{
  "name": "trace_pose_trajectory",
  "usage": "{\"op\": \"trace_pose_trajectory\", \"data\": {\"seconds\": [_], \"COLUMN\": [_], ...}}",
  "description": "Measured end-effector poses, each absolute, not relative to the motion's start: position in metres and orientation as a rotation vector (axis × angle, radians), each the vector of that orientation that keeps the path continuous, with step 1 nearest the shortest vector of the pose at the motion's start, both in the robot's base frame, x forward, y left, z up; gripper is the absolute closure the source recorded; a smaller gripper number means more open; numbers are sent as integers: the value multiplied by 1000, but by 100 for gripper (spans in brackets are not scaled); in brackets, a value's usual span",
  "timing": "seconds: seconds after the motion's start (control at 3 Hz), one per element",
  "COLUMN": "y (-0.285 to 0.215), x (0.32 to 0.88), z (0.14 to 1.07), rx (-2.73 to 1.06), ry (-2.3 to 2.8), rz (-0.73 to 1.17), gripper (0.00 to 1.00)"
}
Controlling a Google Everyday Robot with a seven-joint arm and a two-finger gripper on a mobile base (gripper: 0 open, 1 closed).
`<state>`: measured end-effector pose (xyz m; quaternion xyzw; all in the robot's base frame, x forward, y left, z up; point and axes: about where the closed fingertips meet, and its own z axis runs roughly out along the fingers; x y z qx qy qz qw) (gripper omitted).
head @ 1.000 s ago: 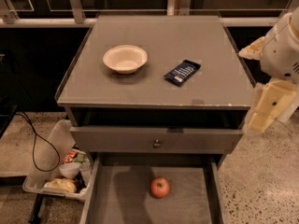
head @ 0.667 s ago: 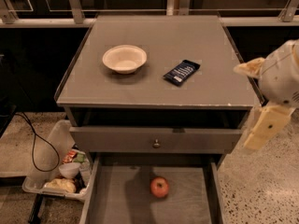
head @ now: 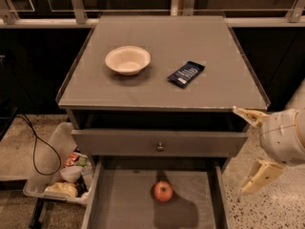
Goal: Pick apple from middle drawer and place on counter
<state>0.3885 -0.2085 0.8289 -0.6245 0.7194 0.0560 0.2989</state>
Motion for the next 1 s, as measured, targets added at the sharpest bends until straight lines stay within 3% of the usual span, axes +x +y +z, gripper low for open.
{"op": "trace_pose_trajectory", "data": {"seconds": [0.33, 1.0], "y": [-206, -200], "x": [388, 393], "z": [825, 719], "rx": [-1671, -1643], "ry": [1914, 2012], "rz": [147, 216], "gripper": [0, 0]}}
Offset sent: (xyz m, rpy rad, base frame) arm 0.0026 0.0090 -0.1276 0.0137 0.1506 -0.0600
